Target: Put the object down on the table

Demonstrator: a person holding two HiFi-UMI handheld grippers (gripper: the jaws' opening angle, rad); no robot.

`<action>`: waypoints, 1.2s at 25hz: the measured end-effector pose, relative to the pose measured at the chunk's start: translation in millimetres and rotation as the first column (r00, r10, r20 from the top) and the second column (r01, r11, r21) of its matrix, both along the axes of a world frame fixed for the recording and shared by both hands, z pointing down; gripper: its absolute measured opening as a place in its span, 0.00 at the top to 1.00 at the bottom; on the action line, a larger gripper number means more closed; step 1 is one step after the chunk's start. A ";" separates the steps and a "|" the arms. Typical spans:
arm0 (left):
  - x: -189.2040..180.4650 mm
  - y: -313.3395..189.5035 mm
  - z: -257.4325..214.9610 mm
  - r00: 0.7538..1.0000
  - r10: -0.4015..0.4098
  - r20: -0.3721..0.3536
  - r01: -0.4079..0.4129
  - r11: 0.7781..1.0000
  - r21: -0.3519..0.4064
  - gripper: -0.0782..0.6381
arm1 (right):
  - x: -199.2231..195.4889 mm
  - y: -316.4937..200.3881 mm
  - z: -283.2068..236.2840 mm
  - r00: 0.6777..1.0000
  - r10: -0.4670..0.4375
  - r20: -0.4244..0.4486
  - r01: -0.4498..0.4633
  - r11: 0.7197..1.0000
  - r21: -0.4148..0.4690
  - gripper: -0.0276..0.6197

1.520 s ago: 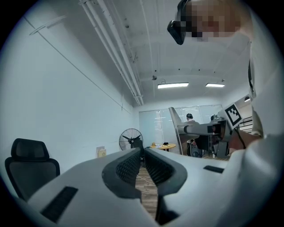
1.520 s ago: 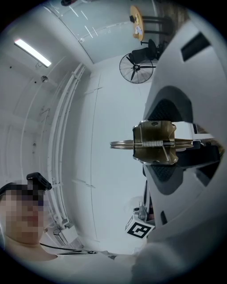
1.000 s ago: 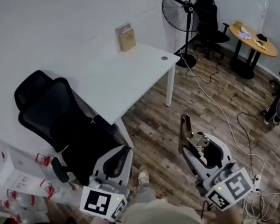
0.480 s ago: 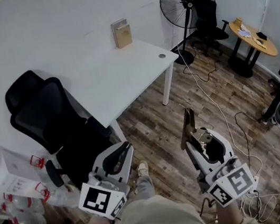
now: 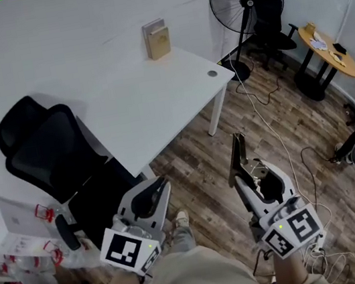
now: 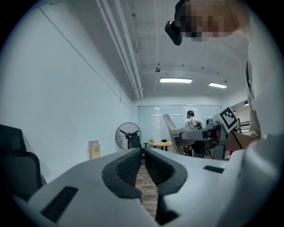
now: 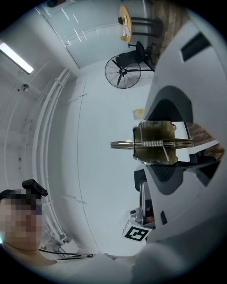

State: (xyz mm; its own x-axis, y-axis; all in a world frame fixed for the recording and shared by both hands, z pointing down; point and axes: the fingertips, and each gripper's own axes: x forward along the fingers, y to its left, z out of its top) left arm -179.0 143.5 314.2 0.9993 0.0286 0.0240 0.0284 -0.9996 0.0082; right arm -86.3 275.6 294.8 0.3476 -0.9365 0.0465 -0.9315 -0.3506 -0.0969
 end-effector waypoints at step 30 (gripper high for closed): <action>190.3 -208.9 20.4 0.998 0.029 0.061 -0.027 0.999 -0.032 0.83 | 187.8 -209.9 17.5 0.996 0.022 0.087 -0.019 0.999 -0.045 0.60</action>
State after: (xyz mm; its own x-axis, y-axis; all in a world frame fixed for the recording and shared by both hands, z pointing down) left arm 11.3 -65.4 334.7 0.9947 0.0587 0.0842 0.0552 -0.9976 0.0423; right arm 101.5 65.8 312.4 0.3595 -0.9256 0.1183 -0.9127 -0.3752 -0.1620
